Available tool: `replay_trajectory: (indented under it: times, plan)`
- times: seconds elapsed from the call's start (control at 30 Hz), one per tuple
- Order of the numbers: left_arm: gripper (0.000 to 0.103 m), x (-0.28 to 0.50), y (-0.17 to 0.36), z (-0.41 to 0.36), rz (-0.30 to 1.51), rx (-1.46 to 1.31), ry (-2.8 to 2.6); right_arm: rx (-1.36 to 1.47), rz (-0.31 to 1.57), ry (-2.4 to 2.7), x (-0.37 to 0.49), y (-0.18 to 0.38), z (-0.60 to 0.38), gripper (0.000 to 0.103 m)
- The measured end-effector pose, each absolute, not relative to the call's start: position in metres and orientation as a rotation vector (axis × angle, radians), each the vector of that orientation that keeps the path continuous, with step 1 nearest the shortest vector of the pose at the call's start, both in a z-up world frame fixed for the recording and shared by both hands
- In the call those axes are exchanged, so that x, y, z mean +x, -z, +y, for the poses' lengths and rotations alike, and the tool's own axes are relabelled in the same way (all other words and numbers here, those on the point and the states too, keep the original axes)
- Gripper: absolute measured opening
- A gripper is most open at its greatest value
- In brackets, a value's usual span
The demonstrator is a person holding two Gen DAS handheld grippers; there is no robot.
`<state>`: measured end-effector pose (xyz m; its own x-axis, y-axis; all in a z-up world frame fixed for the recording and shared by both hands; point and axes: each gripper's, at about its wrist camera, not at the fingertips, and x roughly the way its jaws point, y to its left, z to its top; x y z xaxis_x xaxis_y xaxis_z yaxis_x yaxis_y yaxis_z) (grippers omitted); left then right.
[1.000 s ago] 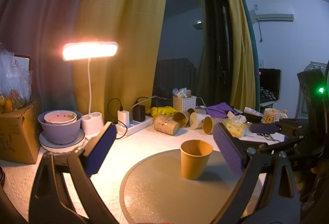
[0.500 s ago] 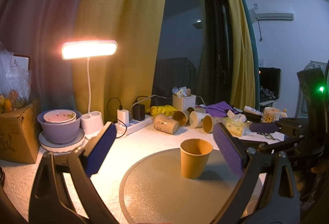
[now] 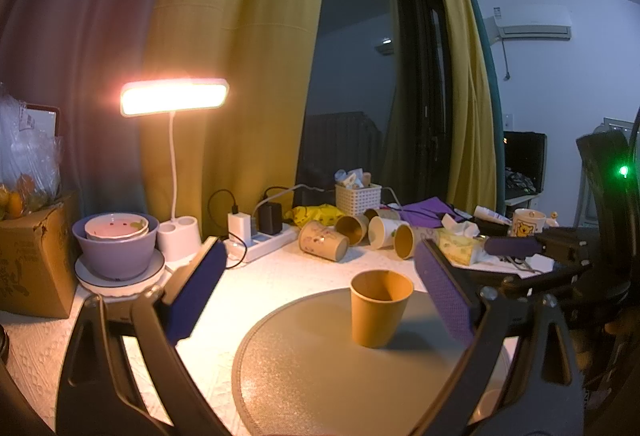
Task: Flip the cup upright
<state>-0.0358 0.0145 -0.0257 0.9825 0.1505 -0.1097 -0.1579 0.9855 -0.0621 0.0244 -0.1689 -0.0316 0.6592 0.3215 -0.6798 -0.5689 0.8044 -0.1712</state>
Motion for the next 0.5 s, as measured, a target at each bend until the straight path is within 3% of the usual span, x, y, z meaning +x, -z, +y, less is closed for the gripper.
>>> replay_trajectory:
  times: [0.5]
  plan:
    - [0.096,-0.0347,0.0274,0.0146,0.099,-0.075,-0.132,-0.391,0.679,-0.517,0.0288,0.0287,-0.1713,0.075]
